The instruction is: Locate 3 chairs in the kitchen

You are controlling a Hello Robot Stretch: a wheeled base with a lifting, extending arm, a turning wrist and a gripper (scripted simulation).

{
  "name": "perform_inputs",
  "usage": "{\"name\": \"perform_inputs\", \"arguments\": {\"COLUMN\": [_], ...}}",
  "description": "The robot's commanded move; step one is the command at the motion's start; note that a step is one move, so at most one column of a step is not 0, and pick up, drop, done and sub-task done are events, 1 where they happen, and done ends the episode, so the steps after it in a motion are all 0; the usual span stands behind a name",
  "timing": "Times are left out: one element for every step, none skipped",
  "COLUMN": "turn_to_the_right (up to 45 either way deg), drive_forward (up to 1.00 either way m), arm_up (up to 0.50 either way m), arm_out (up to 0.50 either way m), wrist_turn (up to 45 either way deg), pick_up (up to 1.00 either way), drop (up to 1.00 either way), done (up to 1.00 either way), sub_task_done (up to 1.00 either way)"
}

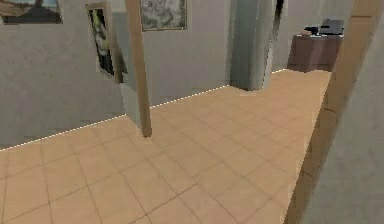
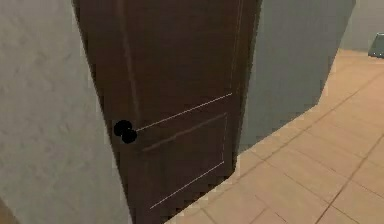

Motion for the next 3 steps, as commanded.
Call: {"name": "perform_inputs", "arguments": {"turn_to_the_right": [0.0, 45.0, 9.0], "drive_forward": [1.0, 0.0, 0.0], "arm_up": [0.0, 0.0, 0.0], "arm_out": [0.0, 0.0, 0.0], "wrist_turn": [0.0, 0.0, 0.0], "pick_up": [0.0, 0.0, 0.0], "drop": [0.0, 0.0, 0.0], "done": [0.0, 0.0, 0.0], "sub_task_done": [0.0, 0.0, 0.0]}}
